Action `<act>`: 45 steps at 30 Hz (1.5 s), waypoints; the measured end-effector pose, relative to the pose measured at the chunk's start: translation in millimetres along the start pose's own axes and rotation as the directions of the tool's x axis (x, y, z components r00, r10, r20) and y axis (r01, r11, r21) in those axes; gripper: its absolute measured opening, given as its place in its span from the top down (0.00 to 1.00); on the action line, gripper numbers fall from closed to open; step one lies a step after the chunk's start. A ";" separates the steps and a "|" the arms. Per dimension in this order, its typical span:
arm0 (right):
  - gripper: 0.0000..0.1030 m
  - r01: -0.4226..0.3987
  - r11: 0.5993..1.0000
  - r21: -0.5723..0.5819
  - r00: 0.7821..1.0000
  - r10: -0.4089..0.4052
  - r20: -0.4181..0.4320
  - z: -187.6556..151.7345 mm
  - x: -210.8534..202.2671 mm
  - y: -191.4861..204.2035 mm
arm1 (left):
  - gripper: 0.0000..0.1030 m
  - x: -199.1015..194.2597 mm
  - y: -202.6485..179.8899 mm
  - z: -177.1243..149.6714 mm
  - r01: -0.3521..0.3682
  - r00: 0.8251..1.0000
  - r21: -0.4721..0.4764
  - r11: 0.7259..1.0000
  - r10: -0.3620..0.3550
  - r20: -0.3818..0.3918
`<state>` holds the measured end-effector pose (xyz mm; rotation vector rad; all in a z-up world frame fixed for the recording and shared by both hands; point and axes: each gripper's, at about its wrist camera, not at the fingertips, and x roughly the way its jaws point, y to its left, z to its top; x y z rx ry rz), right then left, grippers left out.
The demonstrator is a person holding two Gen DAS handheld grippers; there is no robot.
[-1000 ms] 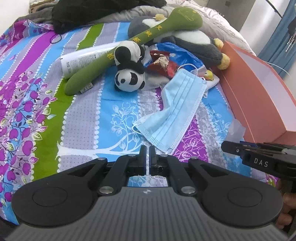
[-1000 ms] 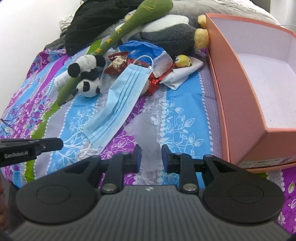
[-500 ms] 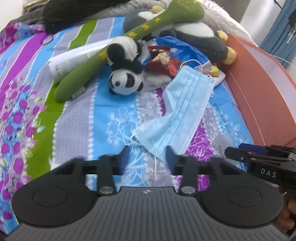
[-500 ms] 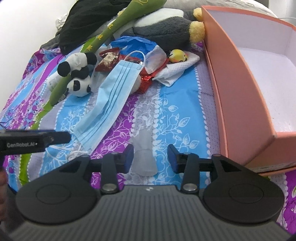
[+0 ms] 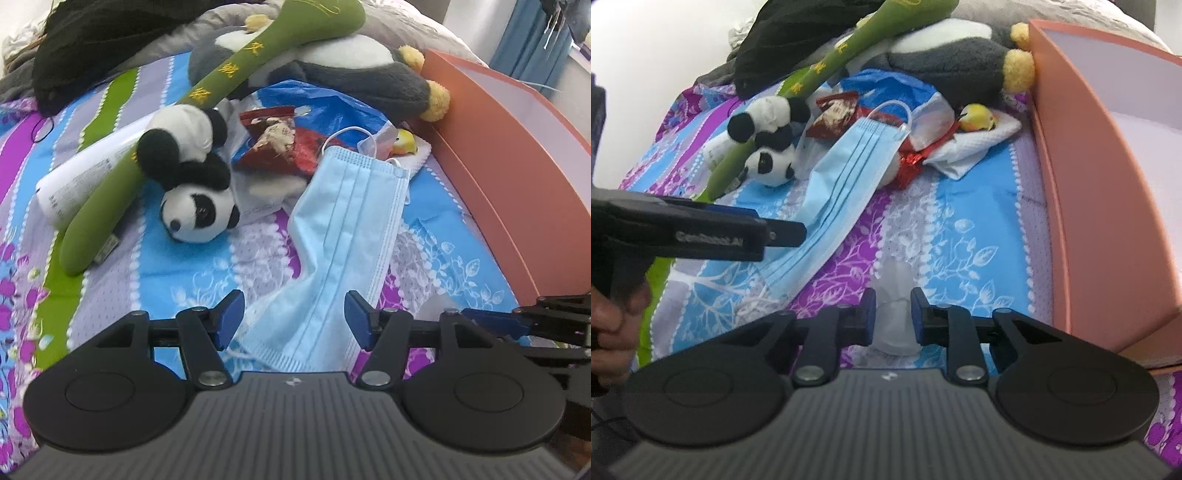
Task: Organize soft objects
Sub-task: 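Lift the blue face mask with the left tool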
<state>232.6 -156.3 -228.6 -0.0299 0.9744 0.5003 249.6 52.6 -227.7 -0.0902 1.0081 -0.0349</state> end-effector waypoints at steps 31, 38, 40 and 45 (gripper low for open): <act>0.78 0.101 0.989 -0.104 0.995 -0.099 0.022 9.8 -0.6 8.8 | 0.93 18.3 -11.4 9.4 0.022 0.999 -0.032 0.999 -0.021 0.036; 0.78 0.095 0.992 -0.088 0.994 -0.090 0.060 8.3 -26.3 18.4 | 0.93 -19.0 1.2 -5.1 0.024 0.998 -0.121 0.992 -0.016 0.065; 0.78 0.089 0.993 -0.080 0.994 -0.084 0.065 6.7 -33.1 21.6 | 0.93 -30.6 4.3 -11.0 0.029 0.997 -0.144 0.989 -0.019 0.071; 0.78 0.088 0.995 -0.052 0.993 -0.083 0.083 1.4 -49.7 28.7 | 0.93 -54.9 7.0 -27.4 0.044 0.996 -0.191 0.981 -0.029 0.080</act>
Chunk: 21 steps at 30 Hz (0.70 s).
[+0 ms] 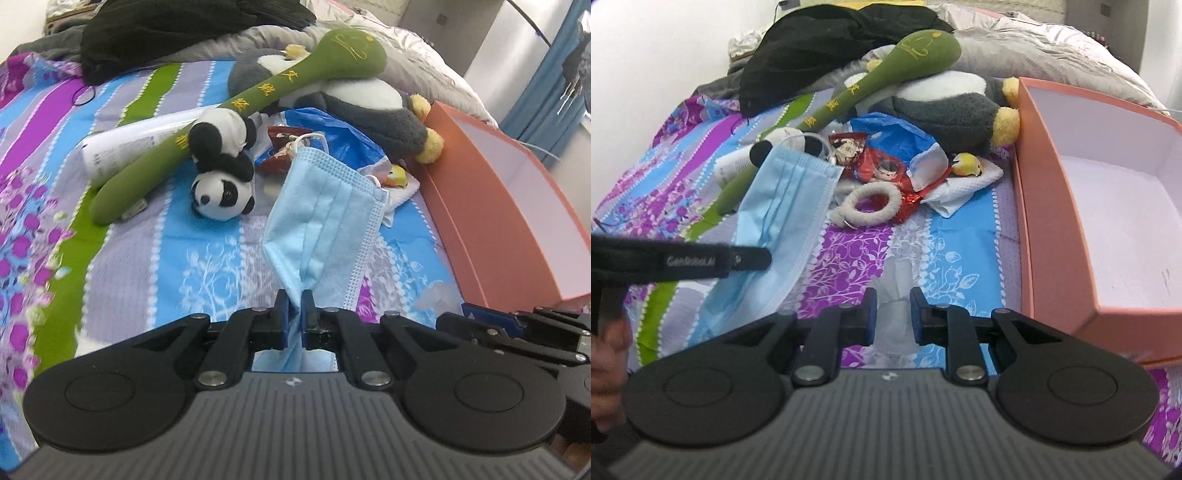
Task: Organize soft objects
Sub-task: 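Lift the blue face mask with the left tool, then carry the mask over the orange box and open the left tool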
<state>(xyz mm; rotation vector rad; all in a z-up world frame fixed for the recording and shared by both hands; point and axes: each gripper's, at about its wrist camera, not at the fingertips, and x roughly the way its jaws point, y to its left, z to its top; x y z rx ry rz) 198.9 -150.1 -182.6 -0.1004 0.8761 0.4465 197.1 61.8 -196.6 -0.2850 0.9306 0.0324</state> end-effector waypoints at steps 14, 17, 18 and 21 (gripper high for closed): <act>0.78 -0.013 0.999 0.032 0.997 0.010 0.073 7.4 -44.1 6.1 | 0.93 -52.0 -7.4 -9.1 0.040 0.998 -0.043 0.998 -0.038 0.042; 0.78 -0.013 0.999 0.034 0.994 0.010 0.107 15.9 -55.6 4.9 | 0.93 -62.8 -14.2 -1.0 0.053 0.997 -0.037 0.998 -0.050 0.066; 0.78 -0.014 0.999 0.036 0.993 0.010 0.120 19.3 -59.7 4.1 | 0.93 -66.9 -17.2 2.7 0.056 0.996 -0.033 0.998 -0.053 0.075; 0.78 -0.009 0.999 0.038 0.986 0.003 0.164 31.0 -72.6 0.9 | 0.93 -77.1 -27.2 14.7 0.073 0.992 -0.020 0.997 -0.071 0.102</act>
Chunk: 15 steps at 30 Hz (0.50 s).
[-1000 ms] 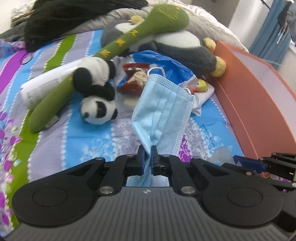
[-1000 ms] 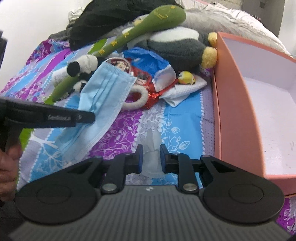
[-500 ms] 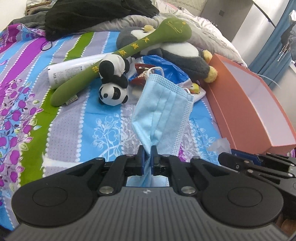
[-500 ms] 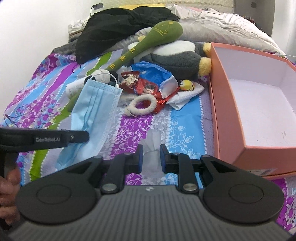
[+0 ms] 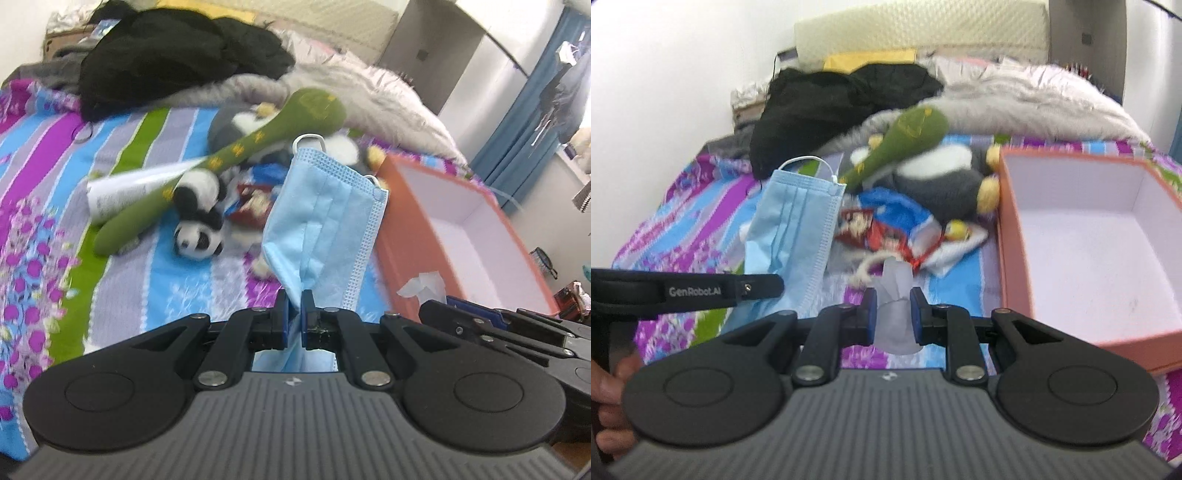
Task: Organize soft objects
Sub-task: 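Carry the mask over the orange box and open the left tool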
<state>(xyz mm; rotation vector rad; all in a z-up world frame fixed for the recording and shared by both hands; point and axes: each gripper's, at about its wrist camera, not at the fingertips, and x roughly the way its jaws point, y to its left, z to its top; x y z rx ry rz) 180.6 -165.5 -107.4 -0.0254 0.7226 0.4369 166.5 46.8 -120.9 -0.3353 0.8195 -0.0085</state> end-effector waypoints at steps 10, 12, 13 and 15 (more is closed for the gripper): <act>0.78 0.035 0.999 -0.008 0.986 -0.034 0.165 51.1 -32.9 -15.6 | 0.93 -22.7 -48.5 55.6 0.075 0.992 0.079 0.994 -0.082 0.094; 0.78 0.046 0.999 -0.006 0.979 -0.044 0.199 63.9 -40.1 -21.9 | 0.93 -26.0 -61.7 68.8 0.092 0.988 0.100 0.991 -0.103 0.111; 0.78 0.061 0.998 -0.010 0.975 -0.057 0.214 68.5 -43.5 -24.7 | 0.93 -27.8 -68.2 74.3 0.101 0.986 0.108 0.989 -0.114 0.118; 0.78 0.082 0.997 -0.010 0.967 -0.077 0.243 78.3 -49.8 -32.8 | 0.93 -29.6 -81.7 85.9 0.117 0.982 0.132 0.984 -0.135 0.133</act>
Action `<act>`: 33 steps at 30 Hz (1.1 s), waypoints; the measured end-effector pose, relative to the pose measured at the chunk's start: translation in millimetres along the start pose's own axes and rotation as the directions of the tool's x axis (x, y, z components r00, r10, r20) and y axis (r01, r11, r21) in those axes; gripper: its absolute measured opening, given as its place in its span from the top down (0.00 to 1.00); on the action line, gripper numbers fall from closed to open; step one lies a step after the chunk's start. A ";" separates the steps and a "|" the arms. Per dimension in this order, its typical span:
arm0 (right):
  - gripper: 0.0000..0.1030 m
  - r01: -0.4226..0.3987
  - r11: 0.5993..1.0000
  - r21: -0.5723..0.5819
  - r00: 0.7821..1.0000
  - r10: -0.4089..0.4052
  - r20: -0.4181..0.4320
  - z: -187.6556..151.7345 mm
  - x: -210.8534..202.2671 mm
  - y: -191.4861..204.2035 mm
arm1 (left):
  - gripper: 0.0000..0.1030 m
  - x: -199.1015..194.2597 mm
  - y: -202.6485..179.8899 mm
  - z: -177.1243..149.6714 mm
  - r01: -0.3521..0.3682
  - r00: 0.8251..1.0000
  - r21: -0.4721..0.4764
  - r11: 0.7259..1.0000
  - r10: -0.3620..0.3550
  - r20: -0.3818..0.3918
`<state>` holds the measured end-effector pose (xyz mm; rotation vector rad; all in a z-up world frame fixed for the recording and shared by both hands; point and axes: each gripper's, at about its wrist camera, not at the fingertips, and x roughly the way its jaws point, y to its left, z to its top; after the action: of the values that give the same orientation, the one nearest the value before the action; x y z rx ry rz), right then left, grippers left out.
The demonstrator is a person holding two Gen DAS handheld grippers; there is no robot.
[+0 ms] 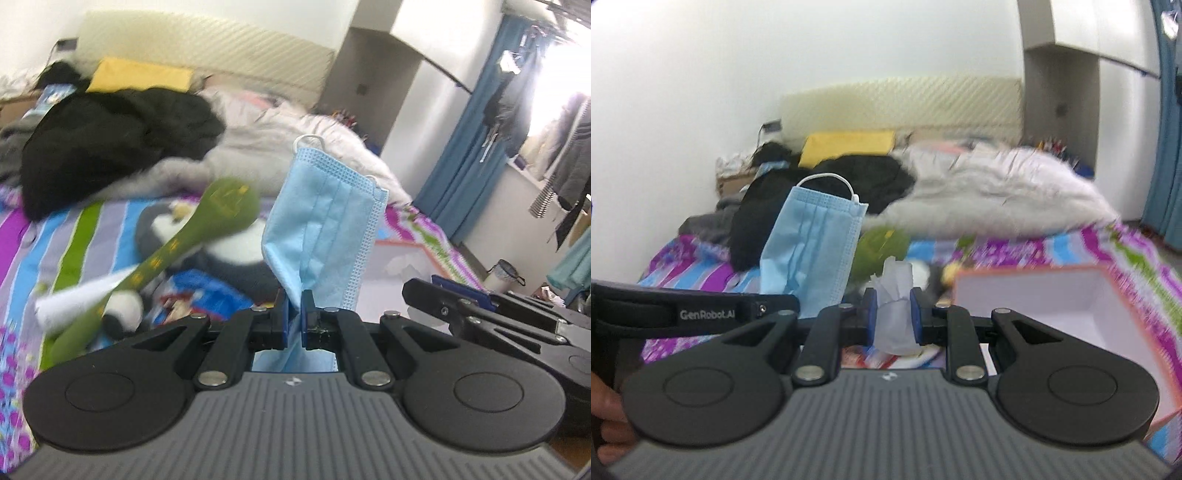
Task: Organize soft objects
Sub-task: 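Carry the mask over the orange box and open the left tool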
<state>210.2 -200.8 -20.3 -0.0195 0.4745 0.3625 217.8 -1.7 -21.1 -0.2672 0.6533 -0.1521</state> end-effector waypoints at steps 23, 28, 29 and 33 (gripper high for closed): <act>0.78 0.220 0.957 0.189 0.937 -0.153 -0.315 -18.6 52.7 -178.6 | 0.93 195.2 -146.0 32.3 0.194 0.928 0.053 0.980 -0.166 -0.335; 0.78 0.280 0.944 0.174 0.897 -0.193 -0.398 -50.9 72.1 -202.4 | 0.93 246.6 -159.4 13.2 0.182 0.899 0.107 0.977 -0.122 -0.422; 0.78 0.288 0.943 0.167 0.891 -0.200 -0.408 -55.6 74.8 -204.5 | 0.93 253.9 -160.2 8.3 0.178 0.893 0.109 0.978 -0.114 -0.435; 0.77 0.304 0.936 0.176 0.869 -0.197 -0.455 -77.0 87.2 -219.3 | 0.93 286.3 -160.7 -7.7 0.172 0.856 0.102 0.980 -0.098 -0.507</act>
<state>324.0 -384.5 -142.4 0.0775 0.9461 0.0327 428.7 -220.4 -145.7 -0.1307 1.1383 -0.4134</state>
